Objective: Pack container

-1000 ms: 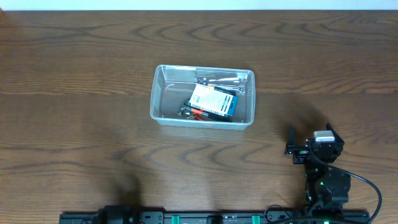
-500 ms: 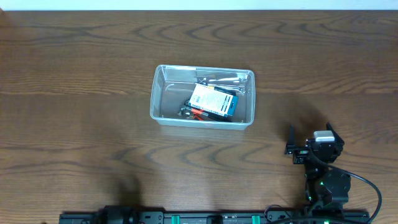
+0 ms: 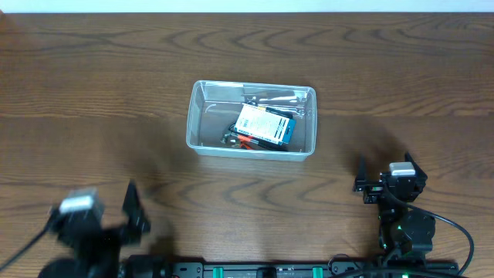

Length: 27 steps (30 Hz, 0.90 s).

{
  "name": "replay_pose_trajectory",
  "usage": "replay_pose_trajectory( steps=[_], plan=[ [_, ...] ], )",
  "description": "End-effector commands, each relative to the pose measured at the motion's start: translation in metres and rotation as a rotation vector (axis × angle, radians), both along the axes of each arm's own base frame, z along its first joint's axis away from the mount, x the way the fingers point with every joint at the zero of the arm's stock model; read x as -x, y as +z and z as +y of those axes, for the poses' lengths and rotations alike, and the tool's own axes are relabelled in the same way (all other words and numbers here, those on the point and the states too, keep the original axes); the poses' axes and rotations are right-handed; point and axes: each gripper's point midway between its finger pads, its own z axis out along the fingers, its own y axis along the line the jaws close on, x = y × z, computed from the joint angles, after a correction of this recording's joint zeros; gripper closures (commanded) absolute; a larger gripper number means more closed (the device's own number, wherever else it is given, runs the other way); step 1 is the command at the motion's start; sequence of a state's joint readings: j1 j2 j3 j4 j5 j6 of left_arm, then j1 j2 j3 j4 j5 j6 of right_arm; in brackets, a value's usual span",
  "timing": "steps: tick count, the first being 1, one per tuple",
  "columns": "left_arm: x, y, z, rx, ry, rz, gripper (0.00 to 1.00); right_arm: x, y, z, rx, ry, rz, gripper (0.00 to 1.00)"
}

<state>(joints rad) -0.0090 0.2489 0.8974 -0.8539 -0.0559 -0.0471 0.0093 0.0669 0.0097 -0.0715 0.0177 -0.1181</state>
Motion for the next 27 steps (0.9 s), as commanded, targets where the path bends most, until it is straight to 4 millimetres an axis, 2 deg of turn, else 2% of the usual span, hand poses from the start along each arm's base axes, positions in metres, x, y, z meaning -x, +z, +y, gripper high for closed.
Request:
replay_pose_trajectory(
  steps=[1, 4, 8, 14, 20, 23, 27],
  plan=[
    [-0.029, -0.04, -0.001, -0.013, -0.008, 0.036, 0.12, 0.0, -0.001, -0.001, -0.017, -0.004, -0.001, 0.01],
    [-0.057, -0.066, -0.001, -0.012, -0.007, -0.005, 0.12, 0.0, -0.001, -0.001, -0.018, -0.004, -0.001, 0.01],
    [-0.074, -0.091, -0.001, -0.012, -0.007, -0.085, 0.12, 0.0, -0.001, -0.001, -0.018, -0.004, -0.001, 0.01],
    [-0.077, -0.12, -0.003, -0.007, -0.014, -0.15, 0.12, 0.0, -0.001, -0.001, -0.018, -0.004, -0.001, 0.01],
    [-0.079, -0.153, -0.017, 0.012, -0.092, -0.1, 0.12, 0.0, -0.001, -0.001, -0.018, -0.004, -0.001, 0.01],
    [-0.079, -0.175, -0.026, 0.028, -0.144, -0.05, 0.12, 0.0, -0.001, -0.001, -0.018, -0.004, -0.001, 0.01],
    [-0.08, -0.174, -0.03, 0.006, -0.176, -0.054, 0.12, 0.0, -0.001, -0.001, -0.018, -0.004, -0.001, 0.01]
  ],
)
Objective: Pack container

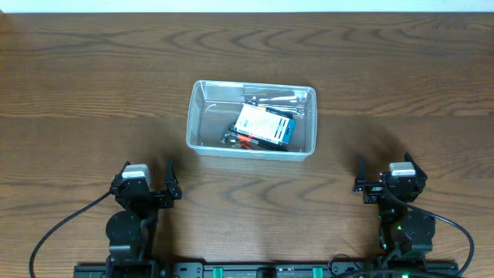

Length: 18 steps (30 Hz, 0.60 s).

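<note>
A clear plastic container (199,116) sits at the middle of the wooden table in the overhead view. Inside it lie a white and blue packet (265,126), some dark small items with a red piece (245,141), and a clear wrapped item (274,98) along the far wall. My left gripper (149,171) is near the front edge, left of and well short of the container, fingers apart and holding nothing. At the front right, my right gripper (384,171) is also open and holding nothing.
The dark bases of both arms, with their cables, stand along the front edge. A black rail (262,270) runs between them. Bare wood table (93,69) surrounds the container on all sides.
My left arm has moved from the far front left corner, where it was blurred, to the right and slightly forward, now mirroring the right arm. The right arm and the container's contents are unchanged.
</note>
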{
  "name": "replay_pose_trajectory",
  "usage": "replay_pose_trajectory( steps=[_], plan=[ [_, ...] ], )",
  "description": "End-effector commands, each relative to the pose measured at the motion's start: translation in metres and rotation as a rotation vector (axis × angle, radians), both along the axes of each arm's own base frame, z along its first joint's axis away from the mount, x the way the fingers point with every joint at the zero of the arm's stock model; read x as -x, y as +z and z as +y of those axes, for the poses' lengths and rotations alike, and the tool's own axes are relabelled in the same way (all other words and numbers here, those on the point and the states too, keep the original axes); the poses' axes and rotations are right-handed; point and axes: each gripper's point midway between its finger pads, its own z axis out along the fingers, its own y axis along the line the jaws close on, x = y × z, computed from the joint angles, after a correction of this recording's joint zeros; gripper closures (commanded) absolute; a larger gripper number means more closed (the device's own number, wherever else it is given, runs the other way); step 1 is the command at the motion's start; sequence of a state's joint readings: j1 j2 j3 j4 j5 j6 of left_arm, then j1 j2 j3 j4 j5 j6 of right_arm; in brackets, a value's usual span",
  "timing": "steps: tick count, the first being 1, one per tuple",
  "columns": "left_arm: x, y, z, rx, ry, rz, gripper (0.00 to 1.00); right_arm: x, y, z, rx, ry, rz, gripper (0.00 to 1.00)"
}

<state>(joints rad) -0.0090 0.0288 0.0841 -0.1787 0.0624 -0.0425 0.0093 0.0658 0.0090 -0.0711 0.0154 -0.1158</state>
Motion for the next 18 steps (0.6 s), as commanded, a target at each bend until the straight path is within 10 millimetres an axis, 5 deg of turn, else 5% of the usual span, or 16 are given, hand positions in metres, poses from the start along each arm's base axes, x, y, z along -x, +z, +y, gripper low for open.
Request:
replay_pose_trajectory(
  steps=[1, 8, 18],
  plan=[
    [0.001, -0.013, -0.011, -0.031, -0.071, 0.024, 0.12, 0.0, -0.001, -0.001, -0.015, -0.006, 0.0, 0.01],
    [0.006, -0.01, -0.043, -0.069, -0.272, 0.002, 0.12, 0.0, -0.001, -0.001, -0.015, -0.006, 0.0, 0.01],
    [0.006, -0.006, -0.043, -0.062, -0.27, -0.018, 0.12, 0.0, -0.001, -0.001, -0.015, -0.006, -0.001, 0.01]
  ],
)
